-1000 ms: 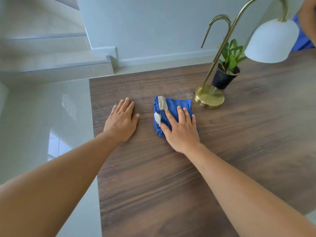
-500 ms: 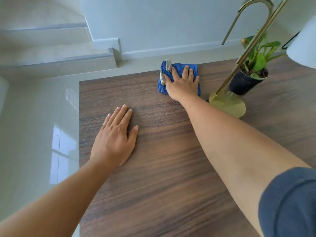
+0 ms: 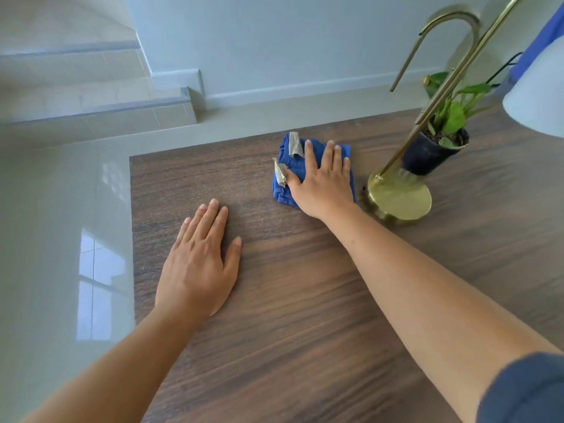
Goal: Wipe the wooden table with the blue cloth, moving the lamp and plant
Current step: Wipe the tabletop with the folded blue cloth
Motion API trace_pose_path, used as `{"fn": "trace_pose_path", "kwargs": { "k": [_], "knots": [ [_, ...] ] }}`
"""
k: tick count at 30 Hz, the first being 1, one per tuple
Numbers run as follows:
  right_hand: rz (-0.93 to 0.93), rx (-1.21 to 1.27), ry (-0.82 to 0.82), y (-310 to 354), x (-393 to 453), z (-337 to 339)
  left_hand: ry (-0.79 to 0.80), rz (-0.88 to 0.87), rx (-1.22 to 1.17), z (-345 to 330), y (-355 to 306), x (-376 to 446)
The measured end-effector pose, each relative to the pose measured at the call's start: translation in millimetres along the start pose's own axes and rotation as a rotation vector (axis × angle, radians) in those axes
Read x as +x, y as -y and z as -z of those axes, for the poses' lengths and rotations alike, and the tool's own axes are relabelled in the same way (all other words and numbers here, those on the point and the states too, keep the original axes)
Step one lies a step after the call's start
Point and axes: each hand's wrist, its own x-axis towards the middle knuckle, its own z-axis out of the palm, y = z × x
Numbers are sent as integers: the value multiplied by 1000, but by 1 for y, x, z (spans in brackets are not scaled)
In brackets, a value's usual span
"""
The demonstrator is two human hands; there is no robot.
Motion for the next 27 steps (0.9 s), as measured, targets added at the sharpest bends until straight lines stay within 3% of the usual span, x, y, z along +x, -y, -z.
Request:
{"fn": "trace_pose_path", "kwargs": {
  "k": [7, 15, 27],
  "knots": [
    [-89, 25, 8, 1, 76, 12, -3, -2, 20, -2, 0, 1],
    [-115, 89, -66, 2, -39, -14, 15, 2, 38, -1, -1, 1],
    [-192, 77, -49, -11, 100, 13, 8, 8, 24, -1, -1, 2]
  ]
}}
